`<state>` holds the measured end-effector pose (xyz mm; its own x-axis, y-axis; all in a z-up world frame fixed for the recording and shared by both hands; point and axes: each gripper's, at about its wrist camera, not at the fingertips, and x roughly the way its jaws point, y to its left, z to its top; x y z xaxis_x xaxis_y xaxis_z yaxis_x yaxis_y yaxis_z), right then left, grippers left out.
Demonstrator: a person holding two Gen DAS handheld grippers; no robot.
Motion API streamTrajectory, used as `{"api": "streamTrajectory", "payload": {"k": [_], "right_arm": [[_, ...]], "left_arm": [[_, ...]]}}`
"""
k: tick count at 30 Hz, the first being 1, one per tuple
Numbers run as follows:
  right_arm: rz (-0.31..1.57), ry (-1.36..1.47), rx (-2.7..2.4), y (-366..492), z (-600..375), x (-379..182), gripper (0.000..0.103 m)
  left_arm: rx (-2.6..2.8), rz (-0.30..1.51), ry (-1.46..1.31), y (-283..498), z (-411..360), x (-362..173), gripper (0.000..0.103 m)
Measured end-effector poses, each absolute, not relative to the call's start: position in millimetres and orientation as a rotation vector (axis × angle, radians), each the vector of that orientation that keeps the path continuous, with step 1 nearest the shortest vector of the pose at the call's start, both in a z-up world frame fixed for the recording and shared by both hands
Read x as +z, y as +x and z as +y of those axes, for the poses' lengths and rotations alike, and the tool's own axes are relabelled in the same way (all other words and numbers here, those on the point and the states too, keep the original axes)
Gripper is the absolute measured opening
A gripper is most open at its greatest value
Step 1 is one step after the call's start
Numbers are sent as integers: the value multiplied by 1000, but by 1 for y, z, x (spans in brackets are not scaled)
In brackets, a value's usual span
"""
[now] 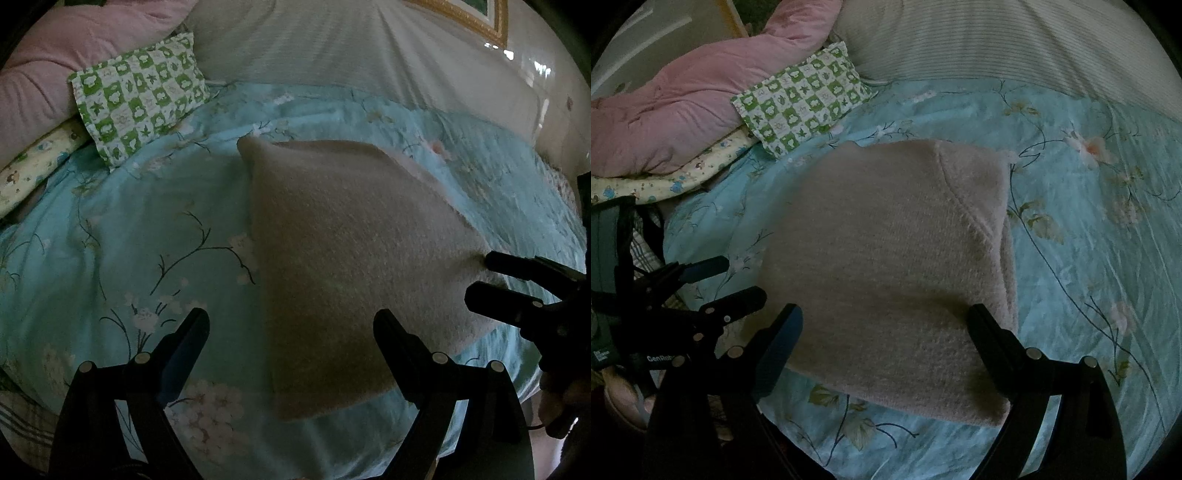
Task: Fold small clothes
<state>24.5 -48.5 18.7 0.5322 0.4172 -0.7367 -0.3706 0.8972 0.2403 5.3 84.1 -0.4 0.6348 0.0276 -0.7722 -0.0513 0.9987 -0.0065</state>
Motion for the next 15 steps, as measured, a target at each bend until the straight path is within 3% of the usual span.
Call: {"api": "streamTrajectory", "payload": {"k": [15], "right_arm": [[884, 55, 476, 25, -49, 17, 91]], "left_arm": [[47, 883, -27, 3, 79, 0, 91]]}}
